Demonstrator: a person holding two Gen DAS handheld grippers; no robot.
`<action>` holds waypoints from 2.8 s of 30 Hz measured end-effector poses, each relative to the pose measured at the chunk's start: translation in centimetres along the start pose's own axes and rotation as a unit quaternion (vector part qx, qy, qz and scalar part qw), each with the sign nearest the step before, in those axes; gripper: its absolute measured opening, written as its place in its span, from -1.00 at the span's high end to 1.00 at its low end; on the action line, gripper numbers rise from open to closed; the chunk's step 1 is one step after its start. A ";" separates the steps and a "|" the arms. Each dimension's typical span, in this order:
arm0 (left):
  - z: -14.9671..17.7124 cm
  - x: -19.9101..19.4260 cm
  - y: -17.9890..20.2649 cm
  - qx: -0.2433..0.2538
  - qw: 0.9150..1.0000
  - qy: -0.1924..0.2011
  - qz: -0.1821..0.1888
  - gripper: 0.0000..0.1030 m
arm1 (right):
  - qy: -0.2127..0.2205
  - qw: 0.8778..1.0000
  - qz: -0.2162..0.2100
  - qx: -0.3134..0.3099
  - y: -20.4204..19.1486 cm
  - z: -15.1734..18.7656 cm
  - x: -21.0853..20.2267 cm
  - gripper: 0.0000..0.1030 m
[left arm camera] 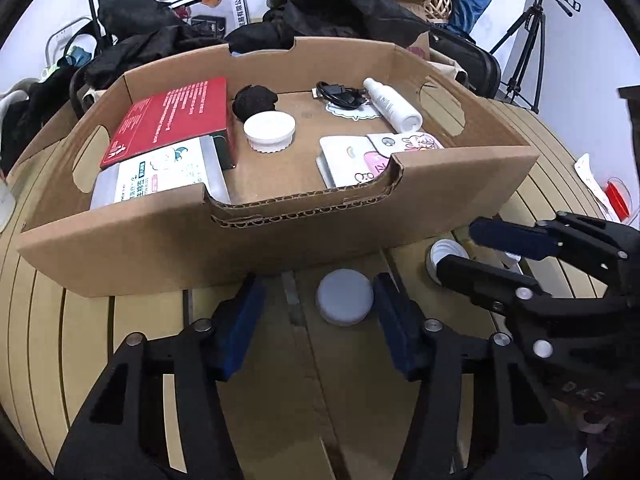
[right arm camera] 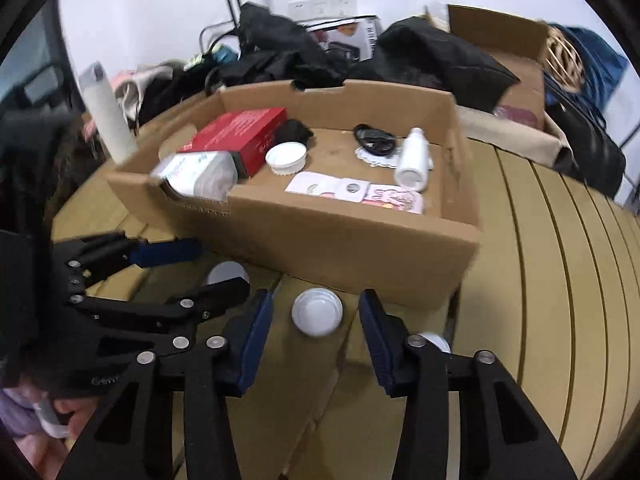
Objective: Organize objects
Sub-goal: 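Grasp the white round lid with the left gripper while the right grasps the beige block, then carry the white lid with the left gripper while the right carries the block into the box, then open both grippers over the box and withdraw them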
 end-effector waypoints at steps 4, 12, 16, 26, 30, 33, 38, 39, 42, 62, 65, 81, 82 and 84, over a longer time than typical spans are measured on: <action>0.2 -0.2 0.4 0.012 1.000 0.003 -0.001 0.51 | 0.006 1.000 0.016 0.004 1.0 0.6 -0.5 0.17; 2.1 -1.8 1.2 0.005 1.000 -0.005 0.011 0.51 | 0.009 0.999 0.041 0.003 2.7 1.3 -0.9 0.18; 4.0 -3.3 0.6 -0.011 1.000 -0.019 0.011 0.51 | -0.005 0.997 0.072 -0.037 1.7 1.9 -0.1 0.29; 7.4 -12.2 -1.0 -0.073 0.996 0.006 0.041 0.51 | -0.018 0.996 0.079 0.021 1.7 5.4 -4.6 0.52; 8.4 -17.8 0.0 -0.073 0.995 0.032 0.060 0.51 | 0.006 0.997 0.066 0.038 -1.0 8.2 -11.5 0.52; 9.3 -22.5 1.2 -0.075 0.992 0.060 0.087 0.51 | 0.025 0.997 0.042 0.056 -3.2 10.8 -16.9 0.52; 11.1 -29.4 3.7 -0.054 0.989 0.099 0.097 0.51 | 0.052 0.997 0.026 0.041 -7.0 14.7 -23.9 0.52; 11.3 -30.0 4.0 -0.050 0.989 0.102 0.097 0.51 | 0.059 0.997 0.023 0.038 -7.7 15.4 -25.2 0.52; 11.8 -31.8 5.0 -0.036 0.989 0.114 0.091 0.51 | 0.076 0.996 0.023 0.028 -9.0 16.5 -27.0 0.52; -5.0 -17.5 -0.9 -0.011 0.992 0.074 0.097 0.51 | 0.058 0.993 -0.059 0.082 -5.9 -1.5 -18.1 0.52; -7.5 -10.4 -2.6 -0.022 0.995 0.037 0.091 0.51 | 0.027 0.992 -0.066 0.107 -5.1 -6.9 -12.1 0.52; -9.2 -4.6 -6.5 -0.017 0.998 0.001 0.054 -0.60 | -0.056 0.992 0.006 0.111 -1.2 -14.0 4.7 -0.07; -9.7 -5.9 -6.9 -0.021 0.999 0.008 0.049 -0.71 | -0.047 0.993 0.004 0.107 -1.3 -14.3 3.2 -0.10; -10.7 -8.8 -8.0 -0.026 0.999 0.019 0.027 -0.95 | -0.034 0.994 0.014 0.101 -1.2 -14.8 0.1 -0.10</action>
Point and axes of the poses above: each gripper's, at about its wrist camera, not at the fingertips, and x roughly the way its jaws point, y to its right, z to its underside, the point moved 9 cm from there along x, roughly the way its jaws point, and after that the axes turned 12 degrees about x, right-handed, at the moved point
